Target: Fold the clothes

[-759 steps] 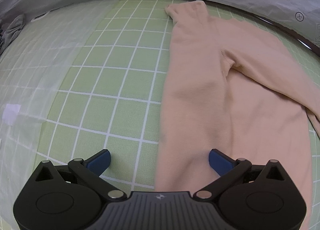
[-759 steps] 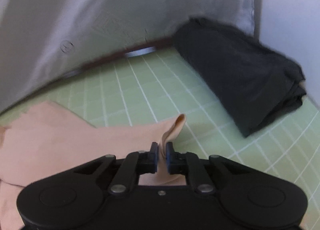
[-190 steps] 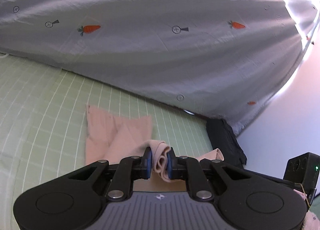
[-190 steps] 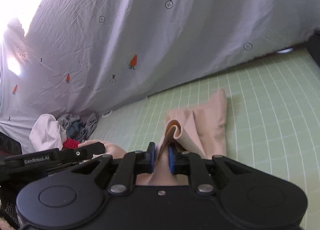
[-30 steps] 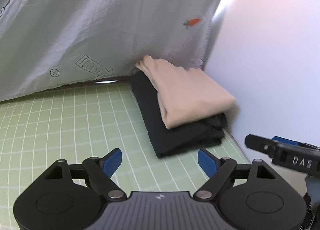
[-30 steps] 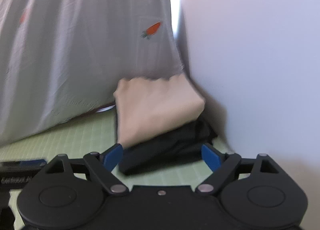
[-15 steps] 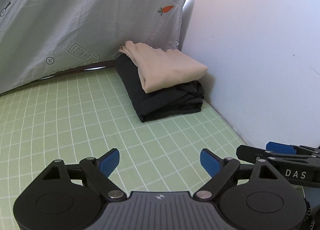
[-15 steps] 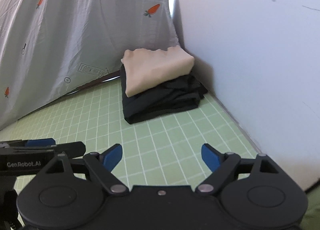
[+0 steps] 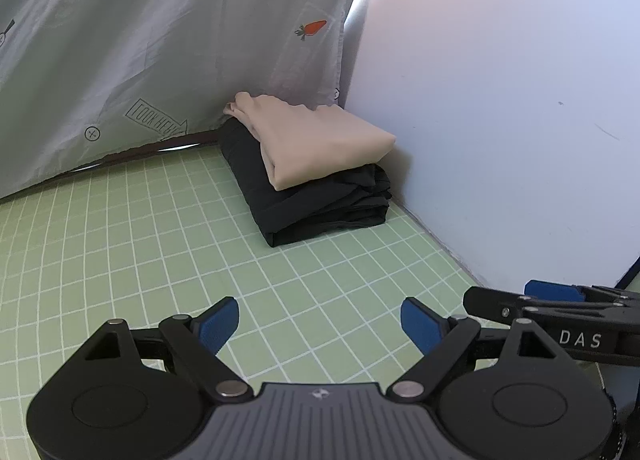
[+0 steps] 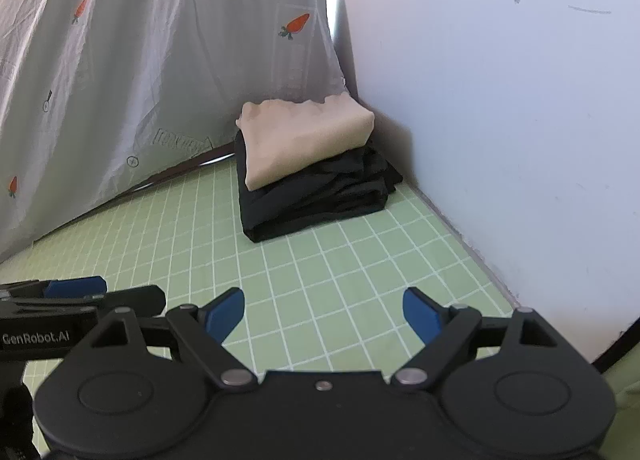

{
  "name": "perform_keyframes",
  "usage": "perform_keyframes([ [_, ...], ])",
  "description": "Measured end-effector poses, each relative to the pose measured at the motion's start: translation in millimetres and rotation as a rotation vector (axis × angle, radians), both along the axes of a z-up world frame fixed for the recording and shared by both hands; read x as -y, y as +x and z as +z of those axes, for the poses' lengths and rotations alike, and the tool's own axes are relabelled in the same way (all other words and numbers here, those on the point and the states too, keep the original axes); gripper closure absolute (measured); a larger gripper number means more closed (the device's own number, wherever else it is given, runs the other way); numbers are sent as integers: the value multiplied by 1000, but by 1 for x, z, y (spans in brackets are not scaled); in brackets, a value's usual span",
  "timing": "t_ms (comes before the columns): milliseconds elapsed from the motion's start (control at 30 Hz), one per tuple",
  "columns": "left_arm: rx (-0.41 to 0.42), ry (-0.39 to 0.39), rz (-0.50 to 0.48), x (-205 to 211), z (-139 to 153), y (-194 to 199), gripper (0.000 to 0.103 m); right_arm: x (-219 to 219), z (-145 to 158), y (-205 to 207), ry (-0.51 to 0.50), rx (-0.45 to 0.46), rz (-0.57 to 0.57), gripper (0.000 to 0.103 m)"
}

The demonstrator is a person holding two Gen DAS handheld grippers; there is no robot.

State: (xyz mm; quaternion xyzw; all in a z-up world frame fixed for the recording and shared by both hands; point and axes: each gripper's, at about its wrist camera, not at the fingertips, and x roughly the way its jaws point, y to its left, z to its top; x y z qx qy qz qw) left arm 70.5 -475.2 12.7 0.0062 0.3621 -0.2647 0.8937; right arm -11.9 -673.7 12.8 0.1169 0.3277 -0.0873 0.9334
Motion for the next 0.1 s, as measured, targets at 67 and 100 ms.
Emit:
perform_keyframes([
  [67,4,6,0,1,1,1,11,-1,0,1,-1,2,-2,16],
  [100,5,11,-2,1,1,2,11,-1,1,1,-1,3,-3,16],
])
